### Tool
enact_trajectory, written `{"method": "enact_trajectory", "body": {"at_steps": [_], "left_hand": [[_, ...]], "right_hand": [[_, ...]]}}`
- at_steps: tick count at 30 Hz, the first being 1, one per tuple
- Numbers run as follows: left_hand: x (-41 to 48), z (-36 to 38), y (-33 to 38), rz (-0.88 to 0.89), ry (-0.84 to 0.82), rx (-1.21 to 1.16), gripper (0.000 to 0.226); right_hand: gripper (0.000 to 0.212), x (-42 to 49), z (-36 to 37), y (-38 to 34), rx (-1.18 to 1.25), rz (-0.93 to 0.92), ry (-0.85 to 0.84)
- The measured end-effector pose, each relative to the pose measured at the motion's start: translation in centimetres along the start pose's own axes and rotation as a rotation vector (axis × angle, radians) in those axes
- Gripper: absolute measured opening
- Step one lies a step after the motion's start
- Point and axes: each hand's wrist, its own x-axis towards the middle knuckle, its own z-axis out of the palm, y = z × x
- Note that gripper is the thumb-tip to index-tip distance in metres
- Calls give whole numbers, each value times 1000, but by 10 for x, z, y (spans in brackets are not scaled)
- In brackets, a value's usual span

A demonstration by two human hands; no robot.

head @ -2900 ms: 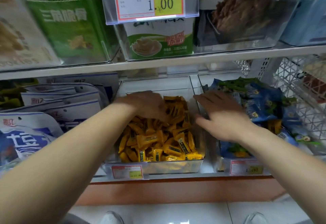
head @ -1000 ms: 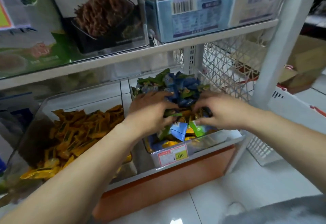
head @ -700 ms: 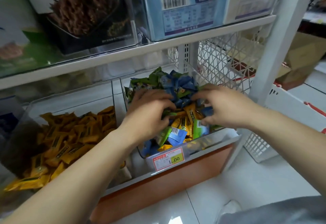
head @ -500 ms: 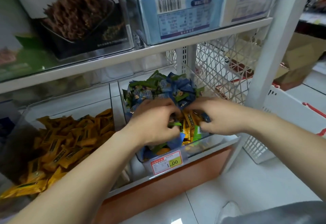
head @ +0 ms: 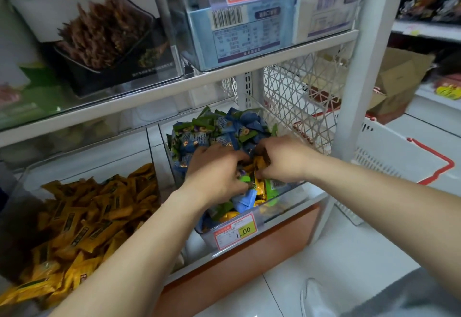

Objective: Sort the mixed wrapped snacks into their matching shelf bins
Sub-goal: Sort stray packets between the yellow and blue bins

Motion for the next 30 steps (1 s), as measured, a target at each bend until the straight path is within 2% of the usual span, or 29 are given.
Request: {"method": "enact_trajectory", "body": {"at_steps": [3,6,11,14,17,19,21,25,28,30], "left_hand": [[0,0,-2,-16,52,-112,51],[-2,-2,-1,-42,81,-210,52],[-2,-6,-4,-189,113,-699,44],[-1,-5,-3,-206,133,-892,35],[-3,-3,1,-226,180,-970,25],[-3,-1,5,-222,184,-995,29],[-4,2,9,-223,185,-1019,35],[-6,2,11,-237,273,-1051,18],[-8,-4,17,-263,309,-1123,39],[-9,-11,21,-242,312,-1139,42]], "right_hand": [[33,-5,-3,2,97,2,67],[44,-16,-7,7,215,15,140],[54,-33,-4,12,418,87,299],[56,-33,-5,10,613,132,349],[49,-32,-9,5,875,166,368],[39,-31,-11,1,1006,152,368],[40,-30,-11,-3,1092,137,358],[44,-30,-10,-7,1205,126,373],[41,-35,-11,-8,1376,135,358],[33,-39,-12,-8,1526,136,342]]}}
